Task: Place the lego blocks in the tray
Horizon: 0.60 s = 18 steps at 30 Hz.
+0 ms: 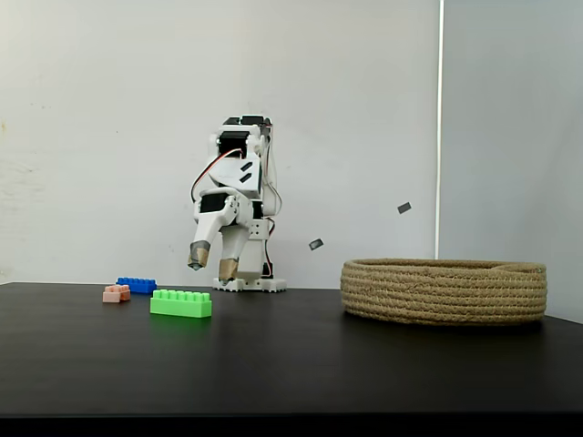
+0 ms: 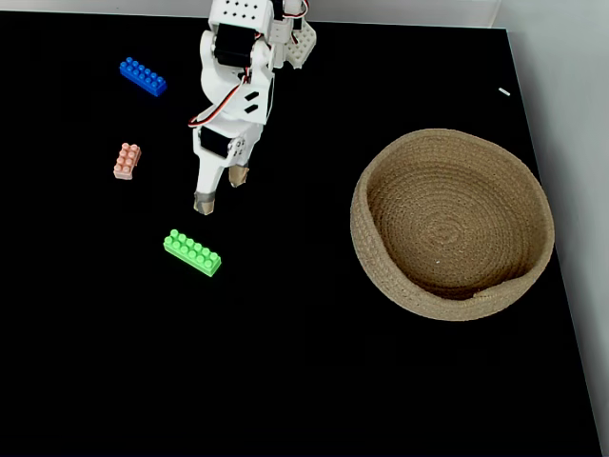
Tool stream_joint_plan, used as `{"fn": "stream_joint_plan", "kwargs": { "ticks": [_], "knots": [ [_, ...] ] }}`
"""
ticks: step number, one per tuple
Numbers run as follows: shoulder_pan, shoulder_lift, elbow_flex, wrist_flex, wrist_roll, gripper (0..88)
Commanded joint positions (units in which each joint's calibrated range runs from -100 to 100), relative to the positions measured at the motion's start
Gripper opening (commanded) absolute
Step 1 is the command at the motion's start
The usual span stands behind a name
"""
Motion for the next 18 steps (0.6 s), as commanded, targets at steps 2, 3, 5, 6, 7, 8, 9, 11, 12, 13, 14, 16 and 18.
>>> {"fn": "stream_joint_plan", "kwargs": {
  "ticks": [2,3,5,6,7,8,9,11,12,13,14,16,18],
  "knots": [
    [1.27,5.55,-12.35,1.90,-0.63,31.7],
    [1.27,6.50,-13.44,1.90,-0.54,32.3],
    [1.27,8.65,-15.63,2.23,-0.44,33.8],
    [1.35,9.85,-16.82,2.48,-0.34,34.5],
    [1.35,11.05,-18.00,2.81,-0.29,34.9],
    [1.52,12.34,-19.19,2.81,-0.20,35.3],
    [1.76,13.55,-20.38,2.90,0.00,35.6],
    [2.01,15.70,-22.75,2.90,0.20,36.6],
    [2.01,16.47,-23.66,2.90,0.44,37.1],
    [2.09,17.16,-24.39,2.98,0.59,37.6],
    [2.09,17.50,-24.75,3.15,0.83,37.9],
    [2.09,17.76,-24.84,3.98,1.32,38.5],
    [2.01,18.53,-26.12,6.73,1.71,39.0]
  ]
}}
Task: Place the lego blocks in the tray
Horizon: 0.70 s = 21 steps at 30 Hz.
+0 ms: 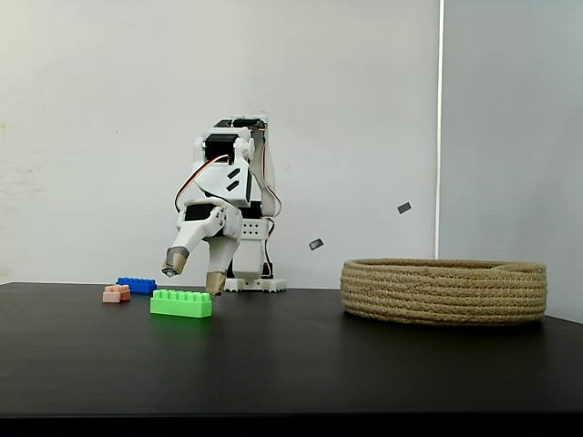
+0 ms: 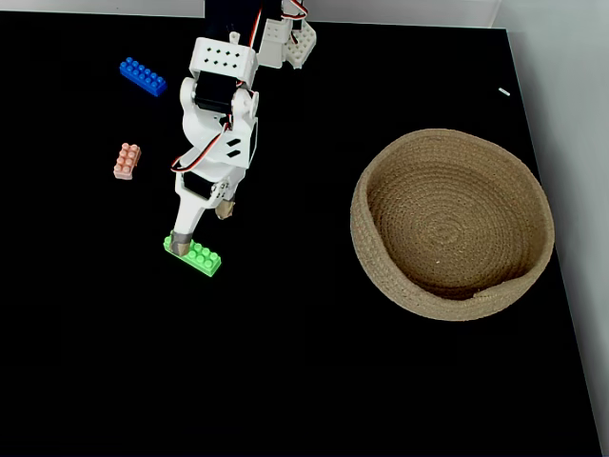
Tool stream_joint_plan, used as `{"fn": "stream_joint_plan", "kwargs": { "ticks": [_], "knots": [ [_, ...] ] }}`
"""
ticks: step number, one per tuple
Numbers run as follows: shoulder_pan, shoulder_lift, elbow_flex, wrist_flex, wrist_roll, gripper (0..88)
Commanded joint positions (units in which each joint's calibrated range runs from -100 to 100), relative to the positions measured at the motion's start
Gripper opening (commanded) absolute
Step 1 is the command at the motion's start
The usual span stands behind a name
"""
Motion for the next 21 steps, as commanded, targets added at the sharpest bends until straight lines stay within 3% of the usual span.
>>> {"fn": "stream_joint_plan", "kwargs": {
  "ticks": [1,10,21],
  "knots": [
    [1.03,0.06,-6.28,4.41,0.68,39.1],
    [1.78,9.51,-19.68,11.24,1.12,39.4],
    [2.02,14.50,-24.42,11.41,1.32,38.8]
  ]
}}
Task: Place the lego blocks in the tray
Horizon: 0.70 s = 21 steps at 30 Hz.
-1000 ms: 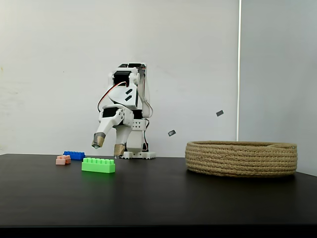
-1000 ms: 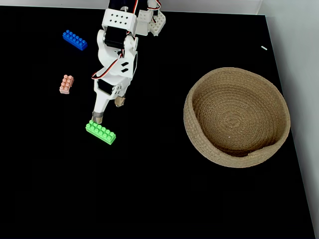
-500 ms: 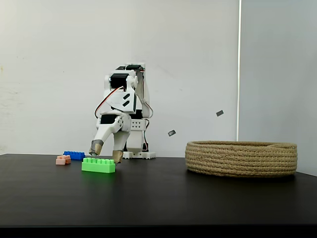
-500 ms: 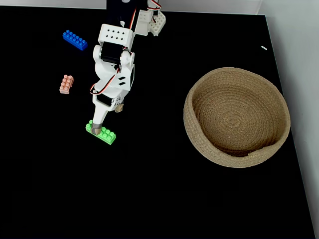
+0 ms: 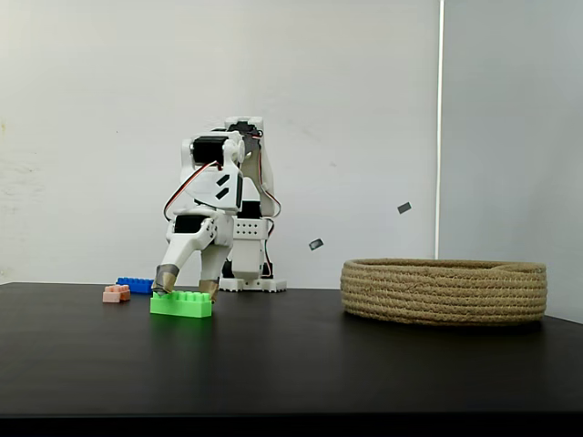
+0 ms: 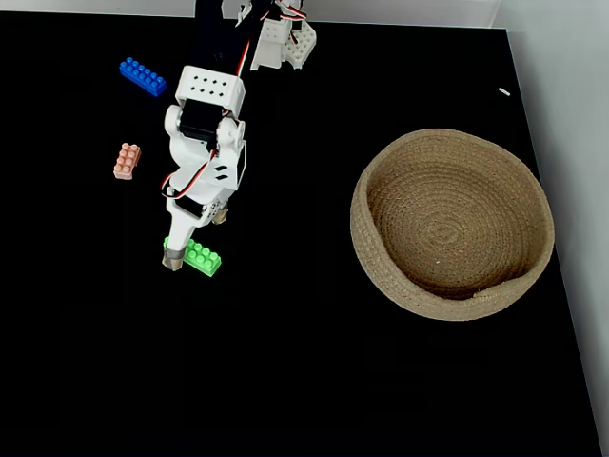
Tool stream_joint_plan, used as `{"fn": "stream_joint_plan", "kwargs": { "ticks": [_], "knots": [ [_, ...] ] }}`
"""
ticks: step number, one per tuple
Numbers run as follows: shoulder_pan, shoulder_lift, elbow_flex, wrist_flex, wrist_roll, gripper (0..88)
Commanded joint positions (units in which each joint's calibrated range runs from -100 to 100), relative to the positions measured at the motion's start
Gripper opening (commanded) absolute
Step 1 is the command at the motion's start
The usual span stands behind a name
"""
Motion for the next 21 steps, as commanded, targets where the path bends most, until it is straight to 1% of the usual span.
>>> {"fn": "stream_joint_plan", "kwargs": {
  "ticks": [1,5,6,9,14,17,18,21],
  "knots": [
    [0.72,0.34,-5.17,0.12,0.59,38.7],
    [0.72,2.49,-6.54,0.04,1.12,35.8],
    [0.56,3.35,-7.18,0.04,1.51,33.0],
    [0.14,5.07,-8.91,0.04,3.17,18.9],
    [-0.19,4.99,-8.91,0.12,3.27,10.1],
    [-0.35,4.56,-8.82,0.12,3.71,2.1],
    [-0.35,4.56,-8.82,0.12,3.76,0.4],
    [-0.19,3.01,-8.91,0.12,3.17,0.3]
  ]
}}
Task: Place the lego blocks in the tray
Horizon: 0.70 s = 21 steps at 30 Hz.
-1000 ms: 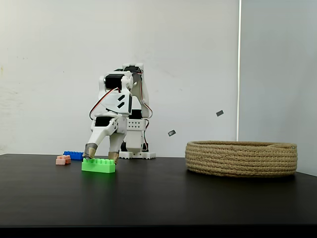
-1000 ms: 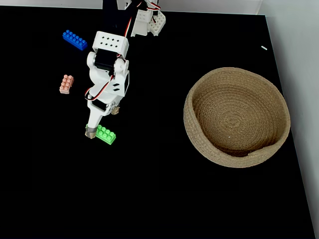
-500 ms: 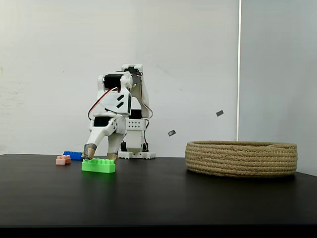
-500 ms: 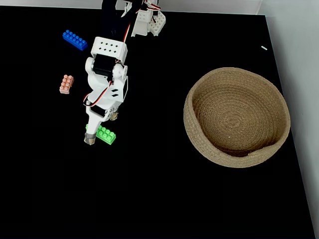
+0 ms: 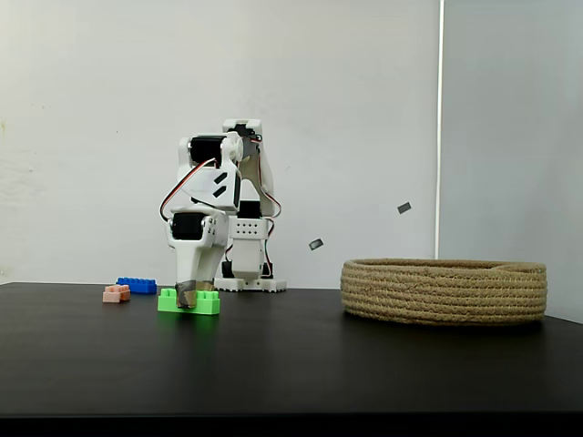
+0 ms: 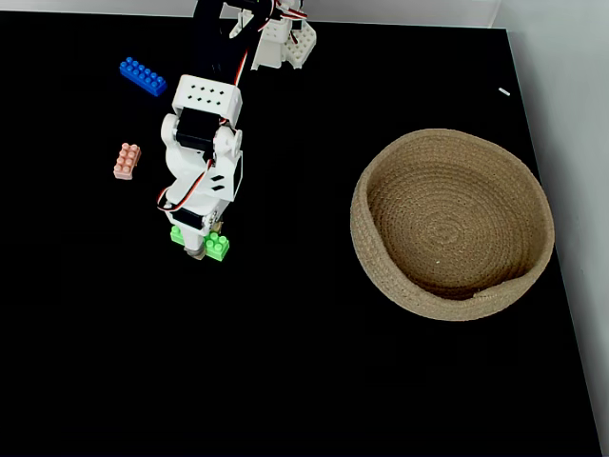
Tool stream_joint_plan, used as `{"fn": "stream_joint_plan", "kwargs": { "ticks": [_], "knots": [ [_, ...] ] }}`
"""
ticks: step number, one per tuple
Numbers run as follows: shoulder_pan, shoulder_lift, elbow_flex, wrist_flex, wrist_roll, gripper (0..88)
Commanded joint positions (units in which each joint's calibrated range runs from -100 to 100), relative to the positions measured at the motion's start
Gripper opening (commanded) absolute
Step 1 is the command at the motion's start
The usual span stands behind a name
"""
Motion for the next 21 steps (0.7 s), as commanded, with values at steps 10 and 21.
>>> {"fn": "stream_joint_plan", "kwargs": {
  "ticks": [10,21],
  "knots": [
    [-7.11,-24.17,7.08,1.12,-1.37,0.3],
    [-29.04,-43.69,11.64,8.70,-2.88,0.2]
  ]
}}
